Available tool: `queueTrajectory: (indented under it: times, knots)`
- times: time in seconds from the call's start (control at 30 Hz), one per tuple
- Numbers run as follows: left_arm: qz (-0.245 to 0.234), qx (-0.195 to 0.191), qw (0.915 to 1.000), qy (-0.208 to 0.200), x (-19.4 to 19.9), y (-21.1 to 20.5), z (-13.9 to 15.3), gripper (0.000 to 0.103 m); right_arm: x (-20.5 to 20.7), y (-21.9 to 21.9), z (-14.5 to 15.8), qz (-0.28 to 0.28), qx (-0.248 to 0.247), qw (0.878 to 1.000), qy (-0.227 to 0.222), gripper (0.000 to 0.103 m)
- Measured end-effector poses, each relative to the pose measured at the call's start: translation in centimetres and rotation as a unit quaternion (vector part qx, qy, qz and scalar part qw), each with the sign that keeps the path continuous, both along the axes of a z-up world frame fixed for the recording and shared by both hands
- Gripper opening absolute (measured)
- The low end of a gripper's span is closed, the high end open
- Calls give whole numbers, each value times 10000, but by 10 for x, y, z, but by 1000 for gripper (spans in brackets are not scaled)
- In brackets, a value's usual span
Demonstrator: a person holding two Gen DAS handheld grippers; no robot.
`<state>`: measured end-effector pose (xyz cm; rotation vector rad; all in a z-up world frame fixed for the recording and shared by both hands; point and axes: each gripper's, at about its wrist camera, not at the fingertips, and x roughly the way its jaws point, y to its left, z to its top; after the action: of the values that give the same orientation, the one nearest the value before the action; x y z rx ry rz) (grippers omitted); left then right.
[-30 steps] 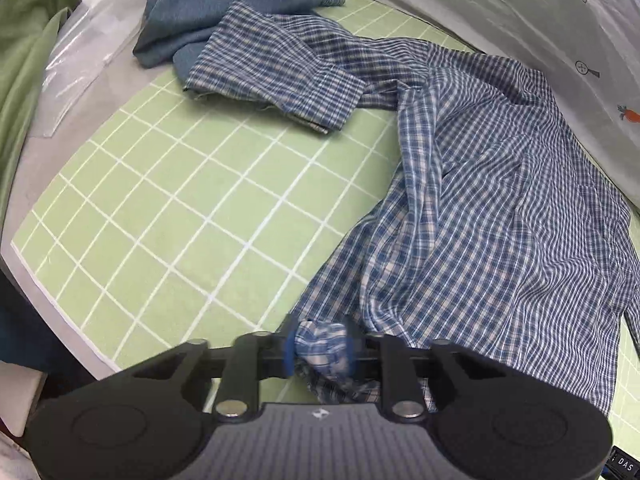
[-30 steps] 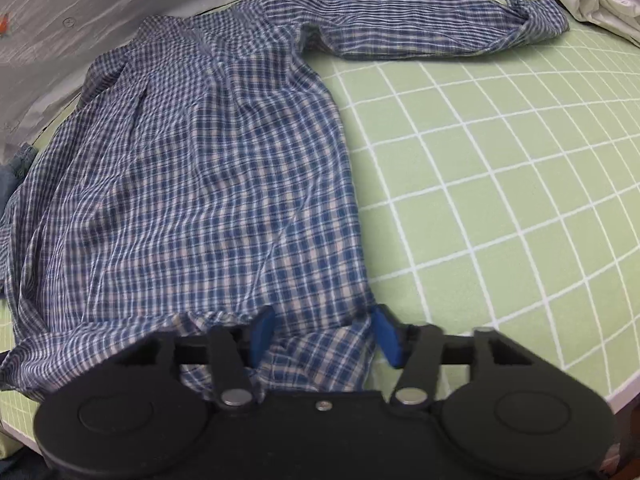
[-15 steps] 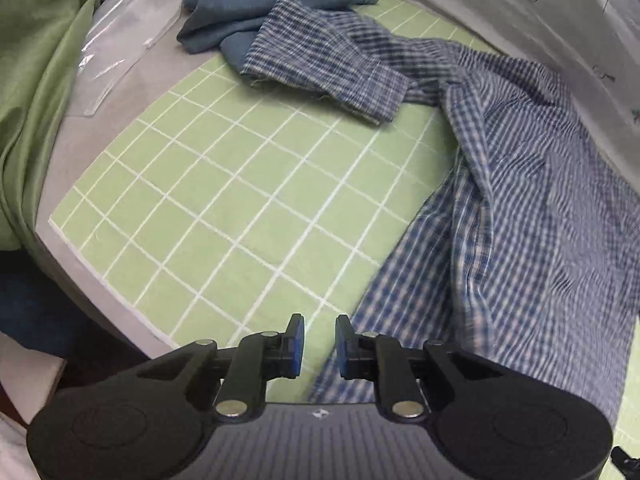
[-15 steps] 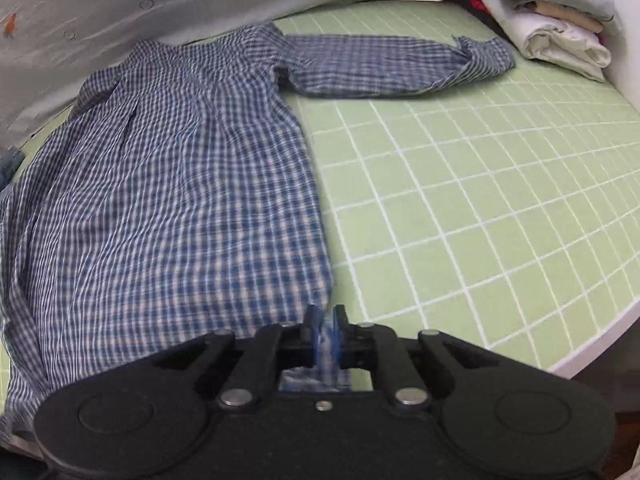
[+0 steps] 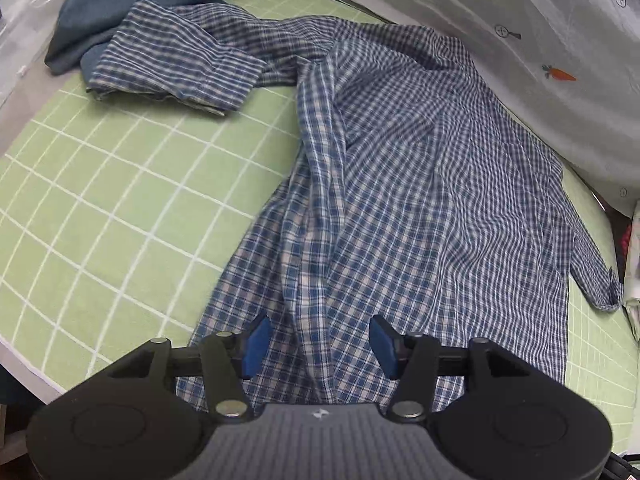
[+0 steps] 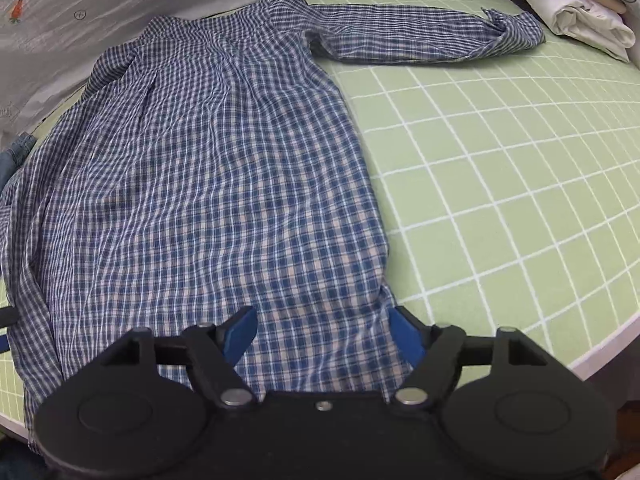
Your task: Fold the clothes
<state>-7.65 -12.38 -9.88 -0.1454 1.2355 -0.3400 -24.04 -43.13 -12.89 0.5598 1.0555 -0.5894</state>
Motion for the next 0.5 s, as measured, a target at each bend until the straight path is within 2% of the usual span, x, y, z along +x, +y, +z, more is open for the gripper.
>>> queueTrajectory:
  times: [0.03,0.07,0.1,0.13,0.27,0.33,0.37,0.4,0.43,0.5]
  knots:
    - [26,31,10000,33,1,3,-2,48,-1,2,-1,11,12,10000,41,74]
    - [51,62,9999,66,2,5,-4,24,-1,2,-2,11,22,10000,72,74]
    - [77,93,9999,99,3,8,-6,9,-2,3,-3,7,32,9999,99,74]
    - [102,124,9998,132,4,11,-8,4,-3,3,-3,0,28,9999,117,74]
    - [661,399,9968,-197,13,46,4,3,-4,3,-1,-42,-70,9999,121,74]
    - [975,1024,9883,-573,21,66,13,4,-3,3,0,-59,-111,9999,118,75]
    - [1125,1396,9808,-762,24,73,17,14,-3,2,0,-73,-125,9998,121,75]
    - [1294,1711,9726,-892,27,80,20,18,-2,1,0,-87,-135,9998,122,75]
    - [1464,1847,9676,-903,30,88,23,25,-2,-1,-1,-104,-145,9998,124,76]
    - [1662,1769,9662,-862,34,100,28,34,0,-4,-2,-138,-173,9997,133,77]
